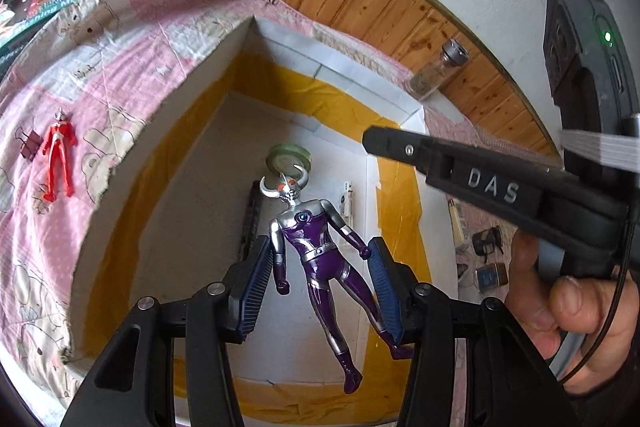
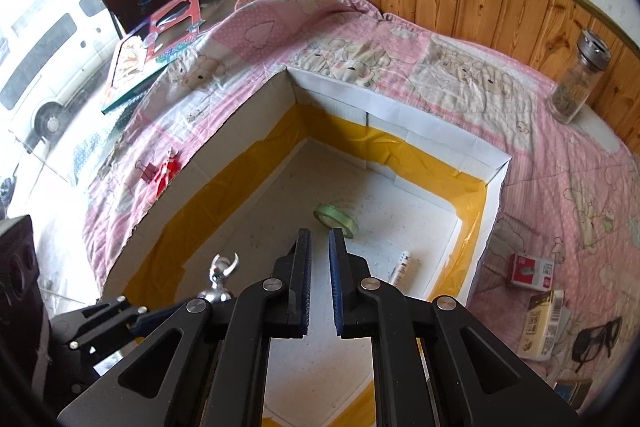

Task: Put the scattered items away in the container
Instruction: 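Open both grippers to drop the figure and tube into the box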

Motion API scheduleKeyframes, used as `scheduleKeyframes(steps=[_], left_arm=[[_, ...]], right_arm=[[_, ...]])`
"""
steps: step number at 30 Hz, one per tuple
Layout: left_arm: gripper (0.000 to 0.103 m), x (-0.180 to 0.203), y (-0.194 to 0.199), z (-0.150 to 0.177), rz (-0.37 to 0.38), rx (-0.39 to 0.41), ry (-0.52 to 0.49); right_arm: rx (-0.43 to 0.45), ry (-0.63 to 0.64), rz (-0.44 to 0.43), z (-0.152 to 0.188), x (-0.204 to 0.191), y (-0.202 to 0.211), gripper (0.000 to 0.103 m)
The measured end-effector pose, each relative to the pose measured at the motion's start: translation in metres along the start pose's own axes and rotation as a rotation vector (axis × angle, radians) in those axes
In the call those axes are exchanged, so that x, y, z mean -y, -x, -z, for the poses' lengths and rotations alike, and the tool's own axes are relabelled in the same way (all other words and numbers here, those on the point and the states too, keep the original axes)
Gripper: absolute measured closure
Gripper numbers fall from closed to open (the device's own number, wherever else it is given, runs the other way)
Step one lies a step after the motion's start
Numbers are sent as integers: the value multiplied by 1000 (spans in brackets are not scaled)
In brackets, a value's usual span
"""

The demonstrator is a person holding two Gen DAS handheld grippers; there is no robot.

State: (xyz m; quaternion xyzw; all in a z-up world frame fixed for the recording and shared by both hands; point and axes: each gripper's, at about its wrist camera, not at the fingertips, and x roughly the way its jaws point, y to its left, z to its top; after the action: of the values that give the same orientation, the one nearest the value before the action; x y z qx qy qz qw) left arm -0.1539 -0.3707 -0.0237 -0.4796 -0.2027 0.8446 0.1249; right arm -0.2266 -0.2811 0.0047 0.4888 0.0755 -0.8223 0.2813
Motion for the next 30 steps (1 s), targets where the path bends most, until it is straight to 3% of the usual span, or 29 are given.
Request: scheduleKeyframes(steps=[12, 20, 30], left_arm=[[49, 10, -8, 7, -2, -29, -21], [49, 19, -2, 8, -19, -19, -52], [49, 22, 14, 15, -32, 2, -63]], right_arm=[[-6, 20, 2, 4, 1, 0, 93], [19, 132, 104, 9, -21, 12, 93], [37, 208, 162, 21, -45, 29, 93]])
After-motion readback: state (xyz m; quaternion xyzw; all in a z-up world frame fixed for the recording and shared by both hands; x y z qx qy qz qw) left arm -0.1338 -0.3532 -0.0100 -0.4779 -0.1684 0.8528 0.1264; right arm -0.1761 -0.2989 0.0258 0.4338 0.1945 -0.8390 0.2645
